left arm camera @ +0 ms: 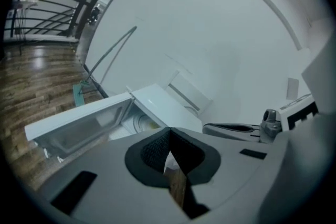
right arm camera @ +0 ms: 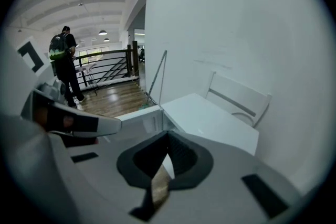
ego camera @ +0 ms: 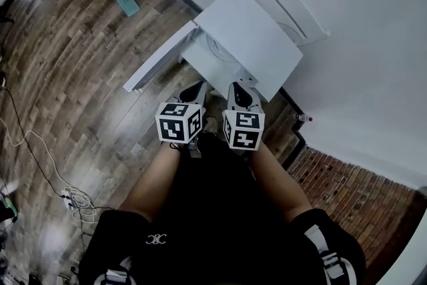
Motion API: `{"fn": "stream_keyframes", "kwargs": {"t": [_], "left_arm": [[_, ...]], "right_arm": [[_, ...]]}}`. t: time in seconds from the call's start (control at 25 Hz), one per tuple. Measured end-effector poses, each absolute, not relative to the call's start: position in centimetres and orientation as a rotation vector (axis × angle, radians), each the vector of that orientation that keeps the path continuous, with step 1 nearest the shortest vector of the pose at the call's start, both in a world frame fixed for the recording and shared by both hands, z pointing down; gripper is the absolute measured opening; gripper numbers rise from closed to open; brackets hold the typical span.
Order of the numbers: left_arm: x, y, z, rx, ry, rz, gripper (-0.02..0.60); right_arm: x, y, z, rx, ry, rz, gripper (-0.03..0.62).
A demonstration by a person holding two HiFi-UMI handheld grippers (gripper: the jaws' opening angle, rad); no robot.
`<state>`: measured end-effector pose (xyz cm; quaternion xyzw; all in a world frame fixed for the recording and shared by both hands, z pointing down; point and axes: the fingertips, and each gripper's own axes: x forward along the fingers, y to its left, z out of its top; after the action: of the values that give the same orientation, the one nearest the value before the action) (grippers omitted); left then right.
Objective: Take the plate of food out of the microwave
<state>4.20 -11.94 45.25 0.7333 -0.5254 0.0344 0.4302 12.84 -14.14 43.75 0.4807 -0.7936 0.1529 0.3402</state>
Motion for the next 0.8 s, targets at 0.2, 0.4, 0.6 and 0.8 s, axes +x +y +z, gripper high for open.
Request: {"fn": "stream_keyframes", "kwargs": {"t": [0.2, 0.4, 0.6, 0.8], "left_arm": [[4.4, -10.2, 51.7, 1.711, -1.327, 0.064, -0.003], [5.3, -10.9, 58.1, 1.683, -1.331, 0.034, -0.003], [4.4, -13.0, 63.2, 1.769, -1.373, 0.063, -0.003], [3.6, -12.7, 66.8, 1.749, -1.364, 0.028, -0.003]], "right_arm": [[13.2, -14.9, 51.5, 1.152, -2.022, 0.386, 0.005], [14.2, -16.8, 59.5, 1.077, -1.935, 0.085, 0.006], [13.7, -19.9, 67.1, 1.024, -1.862, -0.036, 0.005], [14.5, -21.5, 71.9, 0.910, -1.801, -0.048, 0.008]]}}
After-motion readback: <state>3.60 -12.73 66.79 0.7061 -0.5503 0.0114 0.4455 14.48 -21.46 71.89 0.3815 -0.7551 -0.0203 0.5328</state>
